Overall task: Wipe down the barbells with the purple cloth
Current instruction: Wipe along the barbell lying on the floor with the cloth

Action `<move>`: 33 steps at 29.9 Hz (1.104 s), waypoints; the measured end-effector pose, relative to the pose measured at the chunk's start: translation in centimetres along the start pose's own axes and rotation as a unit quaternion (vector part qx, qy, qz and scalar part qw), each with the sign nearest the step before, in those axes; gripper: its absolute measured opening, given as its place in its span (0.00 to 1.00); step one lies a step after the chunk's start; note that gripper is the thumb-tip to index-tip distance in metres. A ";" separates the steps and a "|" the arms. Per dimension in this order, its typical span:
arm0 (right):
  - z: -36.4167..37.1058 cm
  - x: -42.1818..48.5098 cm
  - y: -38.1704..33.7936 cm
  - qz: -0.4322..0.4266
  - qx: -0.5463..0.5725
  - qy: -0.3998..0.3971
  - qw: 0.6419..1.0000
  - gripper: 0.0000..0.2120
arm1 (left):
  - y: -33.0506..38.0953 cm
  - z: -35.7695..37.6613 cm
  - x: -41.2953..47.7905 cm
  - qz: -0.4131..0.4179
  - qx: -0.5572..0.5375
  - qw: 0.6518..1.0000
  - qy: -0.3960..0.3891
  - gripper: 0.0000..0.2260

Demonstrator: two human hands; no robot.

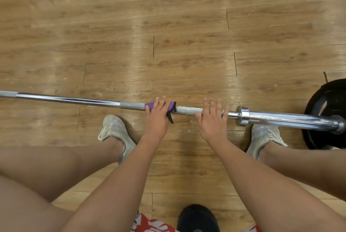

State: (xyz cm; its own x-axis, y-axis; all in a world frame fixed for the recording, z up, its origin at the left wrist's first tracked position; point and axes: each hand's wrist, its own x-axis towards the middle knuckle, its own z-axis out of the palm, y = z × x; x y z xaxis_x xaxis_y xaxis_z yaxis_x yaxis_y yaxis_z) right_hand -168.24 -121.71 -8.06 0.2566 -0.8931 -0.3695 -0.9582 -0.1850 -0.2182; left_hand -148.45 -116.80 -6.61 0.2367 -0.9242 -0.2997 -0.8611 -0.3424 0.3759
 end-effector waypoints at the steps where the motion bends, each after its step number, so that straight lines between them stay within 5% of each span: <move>1: 0.0 -0.1 0.0 0.000 -0.001 0.003 1.000 0.30 | 0.6 0.3 -0.5 0.006 -0.001 1.000 0.001 0.31; 24: 1.5 -1.8 -0.1 0.008 0.008 0.025 1.000 0.30 | -0.6 1.6 -3.0 0.038 0.010 0.999 0.018 0.35; 29: 1.1 -1.7 -0.1 0.007 0.011 0.020 1.000 0.30 | -1.9 0.2 -2.4 -0.039 -0.018 0.998 0.049 0.33; 33: 1.1 -1.3 -0.1 0.004 0.001 0.016 1.000 0.30 | -1.1 0.9 -2.3 -0.020 -0.001 0.999 0.045 0.32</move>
State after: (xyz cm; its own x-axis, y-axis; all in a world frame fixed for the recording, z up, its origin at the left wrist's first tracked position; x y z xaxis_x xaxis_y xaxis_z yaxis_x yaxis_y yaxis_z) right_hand -168.31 -120.09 -8.57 0.2455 -0.9070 -0.3421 -0.9596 -0.1775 -0.2182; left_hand -148.43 -114.14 -7.09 0.3101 -0.9213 -0.2345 -0.8497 -0.3792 0.3663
